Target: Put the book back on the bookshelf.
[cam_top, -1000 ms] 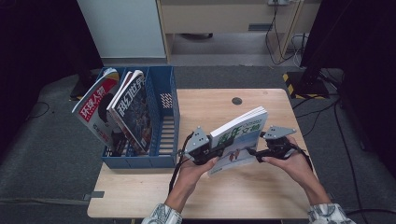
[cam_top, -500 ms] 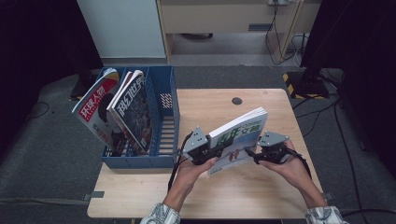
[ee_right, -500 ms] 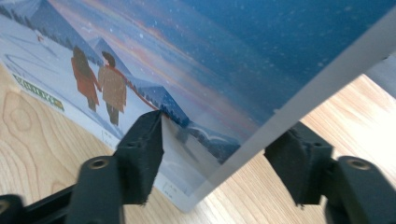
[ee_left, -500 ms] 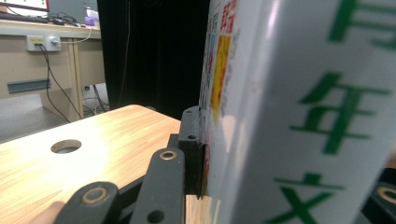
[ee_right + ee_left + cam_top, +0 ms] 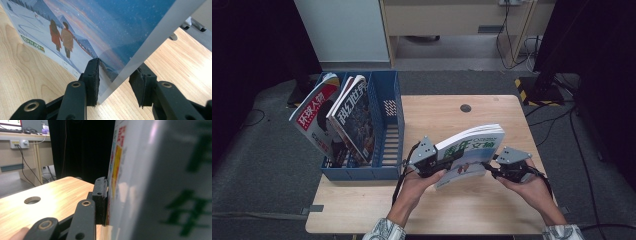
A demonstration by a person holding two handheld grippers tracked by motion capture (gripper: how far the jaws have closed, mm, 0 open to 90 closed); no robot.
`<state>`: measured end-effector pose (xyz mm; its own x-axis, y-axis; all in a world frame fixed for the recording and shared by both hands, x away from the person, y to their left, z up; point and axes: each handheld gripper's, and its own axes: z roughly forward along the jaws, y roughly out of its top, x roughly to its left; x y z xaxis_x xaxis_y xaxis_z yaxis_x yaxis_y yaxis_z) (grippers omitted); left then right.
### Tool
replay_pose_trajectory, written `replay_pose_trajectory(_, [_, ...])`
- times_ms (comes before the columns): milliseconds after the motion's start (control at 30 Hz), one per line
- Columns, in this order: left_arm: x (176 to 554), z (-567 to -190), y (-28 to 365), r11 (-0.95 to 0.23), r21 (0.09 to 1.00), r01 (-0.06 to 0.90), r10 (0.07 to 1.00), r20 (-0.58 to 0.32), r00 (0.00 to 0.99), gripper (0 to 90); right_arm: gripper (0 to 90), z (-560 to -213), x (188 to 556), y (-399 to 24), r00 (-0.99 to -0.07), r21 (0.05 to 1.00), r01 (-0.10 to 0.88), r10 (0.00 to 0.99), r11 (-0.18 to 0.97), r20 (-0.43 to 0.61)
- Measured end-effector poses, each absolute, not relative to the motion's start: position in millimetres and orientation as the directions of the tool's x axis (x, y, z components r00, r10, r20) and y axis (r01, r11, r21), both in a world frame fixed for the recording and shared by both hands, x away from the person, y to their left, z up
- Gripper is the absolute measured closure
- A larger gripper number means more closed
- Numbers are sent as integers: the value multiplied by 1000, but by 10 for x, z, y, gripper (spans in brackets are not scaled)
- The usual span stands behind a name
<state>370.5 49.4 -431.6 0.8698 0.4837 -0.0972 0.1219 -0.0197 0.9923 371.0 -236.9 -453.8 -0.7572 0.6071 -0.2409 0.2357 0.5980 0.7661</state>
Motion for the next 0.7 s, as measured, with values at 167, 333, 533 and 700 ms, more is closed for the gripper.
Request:
replay_pose_trajectory(167, [3700,-4317,474,-16,992,122,480,-99,872,666,601,-4541,3709,-2363,-756,769,239,610,593,-236])
replay_pose_trajectory(333, [3696,-4314,465,-17,992,122,491,-98,866,669,600,-4541,3700,-2360,-756,768,239,610,594,-237])
replay_pose_trajectory(533, [3692,-4320,459,-5,992,127,512,-106,852,695,600,-4545,3698,-2359,-756,771,236,610,592,-237])
replay_pose_trajectory(700, [3692,-4328,464,14,990,138,511,-126,850,696,601,-4551,3696,-2363,-756,775,236,612,586,-232])
